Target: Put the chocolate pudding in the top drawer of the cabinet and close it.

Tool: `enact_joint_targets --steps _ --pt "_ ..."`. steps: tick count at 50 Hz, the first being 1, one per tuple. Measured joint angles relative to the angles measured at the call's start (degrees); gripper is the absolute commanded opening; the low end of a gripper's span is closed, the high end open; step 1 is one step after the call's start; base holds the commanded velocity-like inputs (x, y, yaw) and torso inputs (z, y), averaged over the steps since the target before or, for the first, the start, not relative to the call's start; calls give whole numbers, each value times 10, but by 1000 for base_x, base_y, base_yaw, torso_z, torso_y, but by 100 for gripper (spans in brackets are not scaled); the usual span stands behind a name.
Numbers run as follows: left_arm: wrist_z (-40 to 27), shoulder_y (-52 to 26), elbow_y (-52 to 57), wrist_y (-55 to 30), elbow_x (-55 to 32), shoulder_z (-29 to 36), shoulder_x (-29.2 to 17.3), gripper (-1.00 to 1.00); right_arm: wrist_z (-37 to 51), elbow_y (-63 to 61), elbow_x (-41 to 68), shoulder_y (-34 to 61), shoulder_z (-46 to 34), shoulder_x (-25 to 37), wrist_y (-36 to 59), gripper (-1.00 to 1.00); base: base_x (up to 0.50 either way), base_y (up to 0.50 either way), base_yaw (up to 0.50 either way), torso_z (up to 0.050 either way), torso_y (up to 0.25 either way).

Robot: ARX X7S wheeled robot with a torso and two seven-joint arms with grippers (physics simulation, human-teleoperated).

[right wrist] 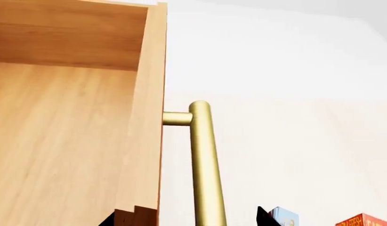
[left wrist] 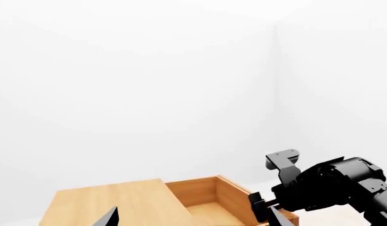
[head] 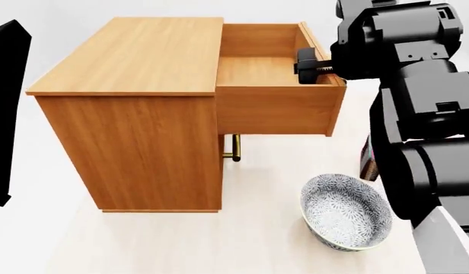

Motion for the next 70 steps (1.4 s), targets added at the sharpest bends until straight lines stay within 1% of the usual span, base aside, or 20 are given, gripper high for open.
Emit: enact_joint_targets --steps 20,33,45,57,70 --pt "0 -9 1 7 3 13 -2 100 9 1 -1 4 8 22 0 100 0 0 0 0 0" --pt "2 -12 1 8 4 15 -3 100 -3 1 -7 34 9 24 0 100 0 0 0 0 0" --pt "-4 -22 6 21 -11 17 -15 100 -11 1 -19 66 7 30 0 100 0 0 0 0 0" --pt "-1 -29 6 23 -11 22 -19 100 0 1 -21 85 42 51 0 100 0 0 0 0 0" --pt "6 -34 2 20 -1 29 -15 100 27 1 -23 81 94 85 2 100 0 0 0 0 0"
